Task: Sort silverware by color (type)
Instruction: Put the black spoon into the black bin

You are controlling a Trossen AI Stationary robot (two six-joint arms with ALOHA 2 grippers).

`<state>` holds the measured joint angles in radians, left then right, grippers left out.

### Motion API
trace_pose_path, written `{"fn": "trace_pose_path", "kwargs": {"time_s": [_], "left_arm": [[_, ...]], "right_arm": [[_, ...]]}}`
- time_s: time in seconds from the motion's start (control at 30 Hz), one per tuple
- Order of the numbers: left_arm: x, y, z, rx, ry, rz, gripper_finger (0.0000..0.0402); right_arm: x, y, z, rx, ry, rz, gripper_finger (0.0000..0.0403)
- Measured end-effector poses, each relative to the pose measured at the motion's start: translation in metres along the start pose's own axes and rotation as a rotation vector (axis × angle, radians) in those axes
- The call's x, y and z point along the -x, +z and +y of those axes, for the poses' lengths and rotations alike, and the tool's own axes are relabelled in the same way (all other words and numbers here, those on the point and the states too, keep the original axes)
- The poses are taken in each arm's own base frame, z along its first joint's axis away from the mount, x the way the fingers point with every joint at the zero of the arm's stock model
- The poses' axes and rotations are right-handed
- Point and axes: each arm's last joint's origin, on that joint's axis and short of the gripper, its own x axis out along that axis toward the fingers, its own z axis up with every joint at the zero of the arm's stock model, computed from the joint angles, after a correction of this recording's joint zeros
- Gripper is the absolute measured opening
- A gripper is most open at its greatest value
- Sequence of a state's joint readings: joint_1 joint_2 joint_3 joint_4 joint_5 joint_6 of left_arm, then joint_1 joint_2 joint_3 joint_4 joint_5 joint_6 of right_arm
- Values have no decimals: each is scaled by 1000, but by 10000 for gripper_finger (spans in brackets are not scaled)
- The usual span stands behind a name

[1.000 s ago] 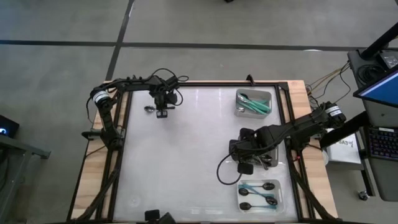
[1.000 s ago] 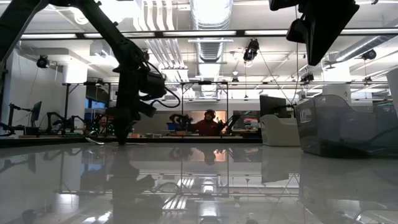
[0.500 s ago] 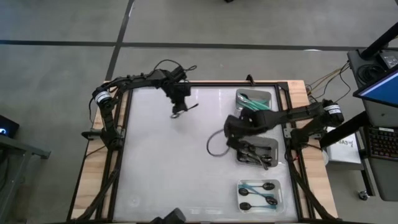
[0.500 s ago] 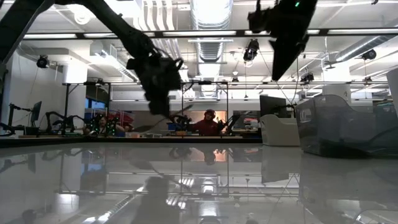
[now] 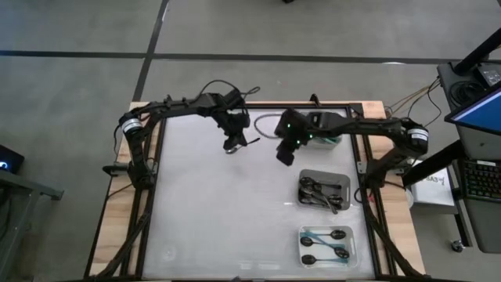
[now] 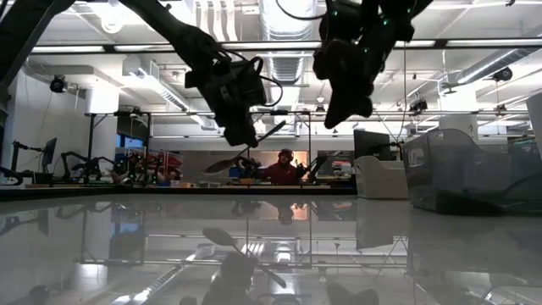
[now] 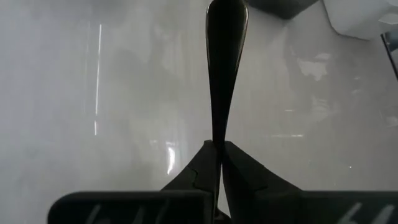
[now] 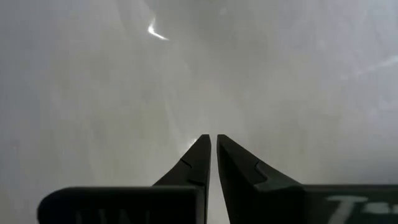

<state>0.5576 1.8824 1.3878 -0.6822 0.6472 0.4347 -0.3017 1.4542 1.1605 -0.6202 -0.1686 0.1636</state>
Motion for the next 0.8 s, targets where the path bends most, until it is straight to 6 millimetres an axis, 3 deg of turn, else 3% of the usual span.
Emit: {"fn": "trace_pose_path", "kwargs": {"time_s": [0.2,0.43,0.6,0.8], "left_arm": [[-5,1,-7,-10,-15,15,0],[-4,2,-6,-13,-3,14,0],[-4,1,-6,-28,-5,16,0],[-2,8,-5,-56,12,-19,0]], "right_arm": [[-3,10,-32,55,18,-172,20],[2,28,-60,7,49,-550,18],[1,26,-69,-27,51,-572,9],[-2,24,-64,-36,69,-561,9]]}}
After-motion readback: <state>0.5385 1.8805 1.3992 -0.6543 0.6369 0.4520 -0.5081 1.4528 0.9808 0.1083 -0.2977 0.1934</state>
